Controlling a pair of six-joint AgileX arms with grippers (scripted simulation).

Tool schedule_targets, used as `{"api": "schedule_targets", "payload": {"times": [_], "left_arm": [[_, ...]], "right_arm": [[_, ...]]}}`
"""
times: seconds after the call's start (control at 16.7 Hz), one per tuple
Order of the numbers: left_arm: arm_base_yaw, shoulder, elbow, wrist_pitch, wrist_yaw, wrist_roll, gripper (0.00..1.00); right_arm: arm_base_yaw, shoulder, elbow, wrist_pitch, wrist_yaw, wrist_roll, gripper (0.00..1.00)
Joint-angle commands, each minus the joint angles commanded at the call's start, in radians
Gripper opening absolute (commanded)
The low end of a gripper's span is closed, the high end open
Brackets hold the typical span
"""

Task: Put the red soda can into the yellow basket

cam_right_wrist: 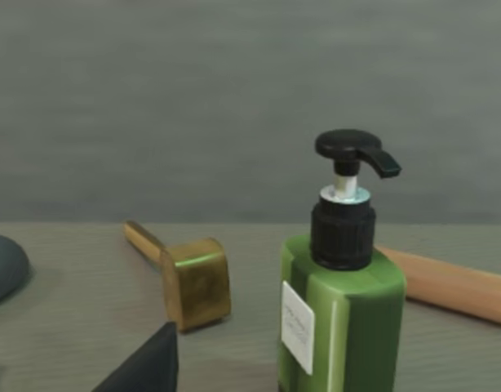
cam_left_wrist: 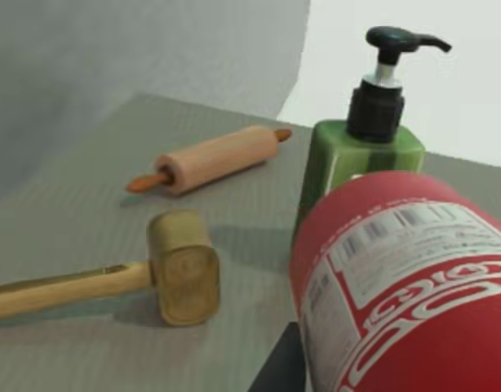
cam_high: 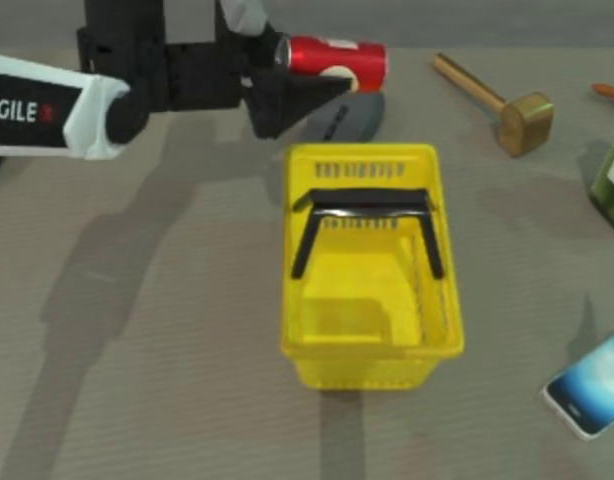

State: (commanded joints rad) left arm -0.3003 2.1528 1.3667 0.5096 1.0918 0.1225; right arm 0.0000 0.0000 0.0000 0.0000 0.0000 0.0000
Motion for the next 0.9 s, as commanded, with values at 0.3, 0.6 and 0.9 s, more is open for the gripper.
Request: {"api": "schedule_targets", "payload": {"times": [0.3, 0.6, 0.9], "left_arm": [[-0.022, -0.054, -0.059, 0.223, 0.167, -0.074, 0.0], [-0.023, -0.059, -0.063, 0.238, 0.179, -0.078, 0.0], [-0.014, 0.01, -0.073, 0.311, 0.181, -0.077, 0.0]], "right_arm": [[0.0, 0.0, 0.0, 0.0, 0.0, 0.0, 1.0], [0.0, 0.0, 0.0, 0.0, 0.0, 0.0, 1.0], [0.0, 0.0, 0.0, 0.0, 0.0, 0.0, 1.0]]}}
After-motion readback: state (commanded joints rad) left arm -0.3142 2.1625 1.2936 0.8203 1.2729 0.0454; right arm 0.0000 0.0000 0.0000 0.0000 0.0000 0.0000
